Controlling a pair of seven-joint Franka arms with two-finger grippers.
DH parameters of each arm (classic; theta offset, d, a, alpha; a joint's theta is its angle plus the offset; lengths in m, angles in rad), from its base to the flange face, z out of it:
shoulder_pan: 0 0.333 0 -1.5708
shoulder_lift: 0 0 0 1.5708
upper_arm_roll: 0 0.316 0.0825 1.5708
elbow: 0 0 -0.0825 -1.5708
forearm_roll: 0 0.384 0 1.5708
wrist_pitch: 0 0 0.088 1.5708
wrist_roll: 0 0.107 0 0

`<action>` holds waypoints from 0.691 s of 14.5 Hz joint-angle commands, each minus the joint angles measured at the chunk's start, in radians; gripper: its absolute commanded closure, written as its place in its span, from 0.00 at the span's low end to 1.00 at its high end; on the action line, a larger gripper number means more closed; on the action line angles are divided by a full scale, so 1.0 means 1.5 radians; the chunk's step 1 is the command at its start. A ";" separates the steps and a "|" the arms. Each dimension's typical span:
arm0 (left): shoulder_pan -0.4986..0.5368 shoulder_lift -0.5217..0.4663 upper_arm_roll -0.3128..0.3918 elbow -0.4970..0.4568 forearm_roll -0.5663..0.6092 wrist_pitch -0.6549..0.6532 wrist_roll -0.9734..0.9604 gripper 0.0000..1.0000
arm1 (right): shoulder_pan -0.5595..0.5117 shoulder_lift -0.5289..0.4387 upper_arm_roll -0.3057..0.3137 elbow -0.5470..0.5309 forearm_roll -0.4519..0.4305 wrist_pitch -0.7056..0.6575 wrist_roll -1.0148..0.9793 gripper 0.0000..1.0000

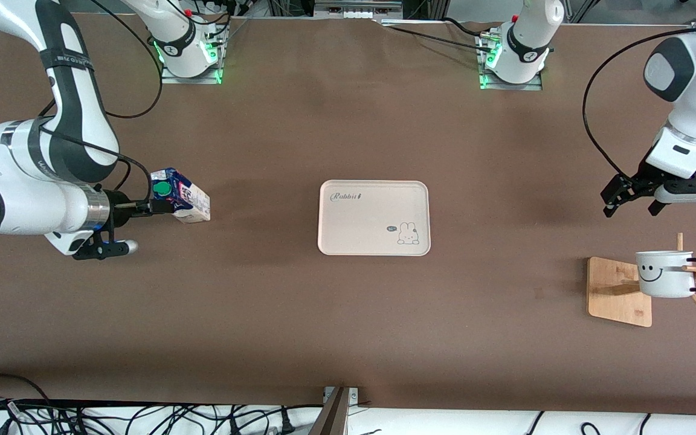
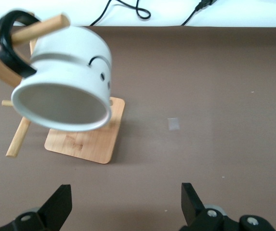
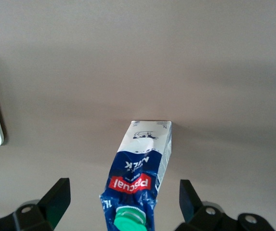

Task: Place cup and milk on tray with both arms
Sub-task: 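Close the right gripper on the carton while the left gripper approaches the mug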

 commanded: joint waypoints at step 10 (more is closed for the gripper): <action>-0.018 0.051 0.025 -0.024 0.084 0.225 -0.121 0.00 | 0.012 -0.081 0.001 -0.128 0.006 0.085 0.018 0.00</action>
